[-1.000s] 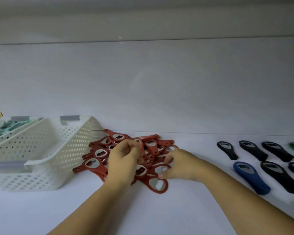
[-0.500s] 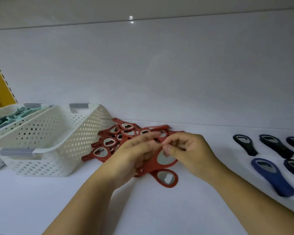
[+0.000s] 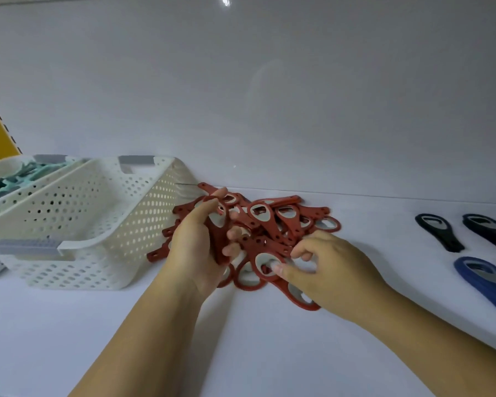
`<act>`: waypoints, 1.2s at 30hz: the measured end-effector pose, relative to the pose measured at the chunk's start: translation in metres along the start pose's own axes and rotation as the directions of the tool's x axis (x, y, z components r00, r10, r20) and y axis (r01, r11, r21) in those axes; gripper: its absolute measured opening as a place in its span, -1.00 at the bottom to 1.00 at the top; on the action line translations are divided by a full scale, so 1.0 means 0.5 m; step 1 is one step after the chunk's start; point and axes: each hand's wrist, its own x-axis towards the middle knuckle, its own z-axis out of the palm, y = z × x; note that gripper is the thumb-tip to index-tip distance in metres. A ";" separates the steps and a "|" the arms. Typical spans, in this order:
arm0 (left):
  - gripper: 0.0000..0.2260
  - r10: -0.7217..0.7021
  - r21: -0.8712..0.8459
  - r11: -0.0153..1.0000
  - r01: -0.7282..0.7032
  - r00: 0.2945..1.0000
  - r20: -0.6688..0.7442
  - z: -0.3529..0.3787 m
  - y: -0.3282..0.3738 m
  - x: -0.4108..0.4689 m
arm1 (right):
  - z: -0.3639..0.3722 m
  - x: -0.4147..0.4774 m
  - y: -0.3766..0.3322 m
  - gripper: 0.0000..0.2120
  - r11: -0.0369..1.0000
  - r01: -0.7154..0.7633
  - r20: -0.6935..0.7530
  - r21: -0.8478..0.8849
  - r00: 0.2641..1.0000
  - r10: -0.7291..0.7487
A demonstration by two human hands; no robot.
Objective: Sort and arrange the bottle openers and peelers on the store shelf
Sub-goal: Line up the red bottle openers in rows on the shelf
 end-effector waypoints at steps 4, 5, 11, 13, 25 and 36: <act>-0.78 0.004 -0.023 1.000 -0.003 0.998 0.056 0.007 -0.008 -0.002 | 0.011 0.014 -0.008 -0.80 0.998 0.006 -0.008 0.058 1.000 -0.006; -0.77 0.022 -0.016 1.000 -0.021 0.998 0.058 0.007 -0.011 -0.001 | 0.011 0.015 -0.005 -0.82 0.997 0.000 -0.006 0.079 1.000 0.001; -0.75 0.095 -0.002 0.995 -0.095 0.989 0.115 0.015 -0.013 -0.007 | 0.002 0.003 -0.012 -0.68 0.999 -0.024 -0.063 -0.025 0.998 0.022; -0.74 0.087 0.042 0.995 -0.094 0.987 0.134 0.020 -0.017 -0.007 | 0.007 0.004 -0.013 -0.69 0.997 -0.022 -0.032 -0.073 0.999 0.019; -0.62 0.062 -0.037 0.998 -0.056 0.983 0.175 0.013 -0.009 -0.009 | 0.001 -0.004 -0.010 -0.81 0.989 -0.043 0.037 0.144 0.999 0.038; -0.57 -0.183 0.459 0.888 0.024 0.935 0.305 0.030 -0.028 -0.048 | -0.062 -0.033 -0.035 -0.80 0.711 0.119 -0.065 0.693 0.993 -0.103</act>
